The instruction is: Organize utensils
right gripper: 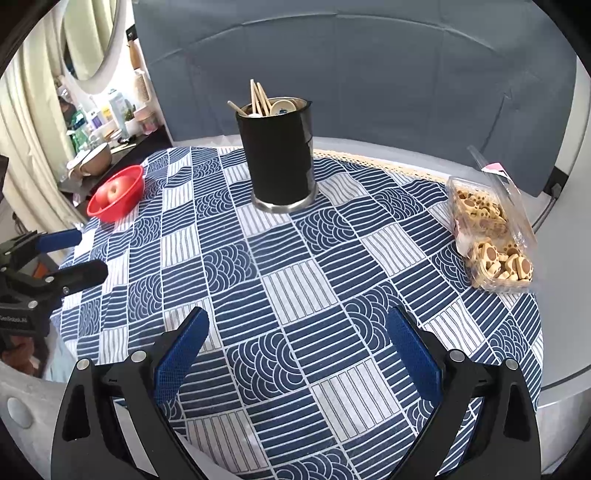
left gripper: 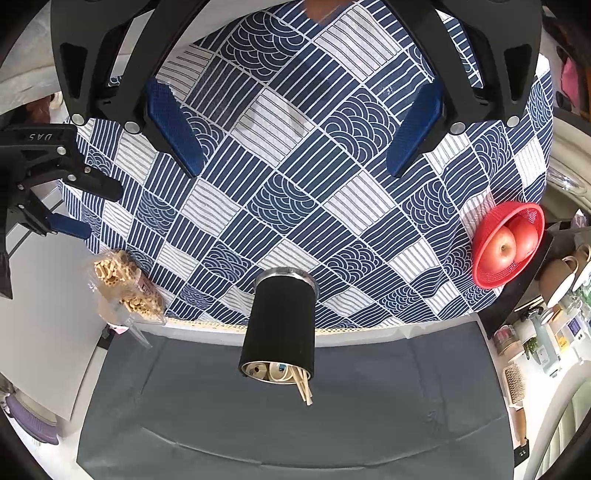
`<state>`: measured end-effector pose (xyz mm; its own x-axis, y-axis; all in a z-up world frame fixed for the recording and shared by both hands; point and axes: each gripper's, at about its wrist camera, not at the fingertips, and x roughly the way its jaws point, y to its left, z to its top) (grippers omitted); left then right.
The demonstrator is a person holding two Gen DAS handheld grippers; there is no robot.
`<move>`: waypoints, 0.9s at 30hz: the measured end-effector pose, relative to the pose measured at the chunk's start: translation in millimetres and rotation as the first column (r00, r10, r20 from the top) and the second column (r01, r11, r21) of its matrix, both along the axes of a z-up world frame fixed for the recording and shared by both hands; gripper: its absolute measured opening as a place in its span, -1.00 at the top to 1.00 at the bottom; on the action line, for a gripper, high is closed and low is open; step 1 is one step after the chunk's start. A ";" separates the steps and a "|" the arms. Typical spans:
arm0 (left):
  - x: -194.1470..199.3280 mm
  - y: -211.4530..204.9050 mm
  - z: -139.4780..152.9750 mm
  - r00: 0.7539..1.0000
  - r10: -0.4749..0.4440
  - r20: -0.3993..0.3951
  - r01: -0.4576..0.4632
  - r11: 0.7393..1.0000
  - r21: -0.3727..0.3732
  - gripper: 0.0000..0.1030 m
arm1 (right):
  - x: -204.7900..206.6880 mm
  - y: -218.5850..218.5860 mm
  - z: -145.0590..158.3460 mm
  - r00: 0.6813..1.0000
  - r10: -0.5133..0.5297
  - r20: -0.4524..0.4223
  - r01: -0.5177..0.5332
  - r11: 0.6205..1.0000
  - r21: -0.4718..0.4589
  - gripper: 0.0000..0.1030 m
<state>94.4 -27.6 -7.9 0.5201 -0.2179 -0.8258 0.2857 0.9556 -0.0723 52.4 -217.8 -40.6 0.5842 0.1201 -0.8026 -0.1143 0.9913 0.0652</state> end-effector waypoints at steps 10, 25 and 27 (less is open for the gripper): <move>-0.3 1.7 1.8 1.000 -0.025 -0.007 0.025 0.999 -0.044 -0.89 | 0.4 1.1 -0.9 1.000 0.006 -0.003 -0.006 1.000 0.000 -0.80; 0.8 7.6 -2.0 1.000 -0.002 -0.031 0.000 0.999 -0.054 -0.88 | -3.0 1.7 0.9 1.000 0.003 0.001 -0.003 1.000 -0.004 -0.80; 2.6 9.2 -1.5 0.999 0.005 -0.032 -0.006 0.999 -0.051 -0.88 | -2.4 1.1 3.0 1.000 0.005 0.006 -0.004 1.000 -0.011 -0.80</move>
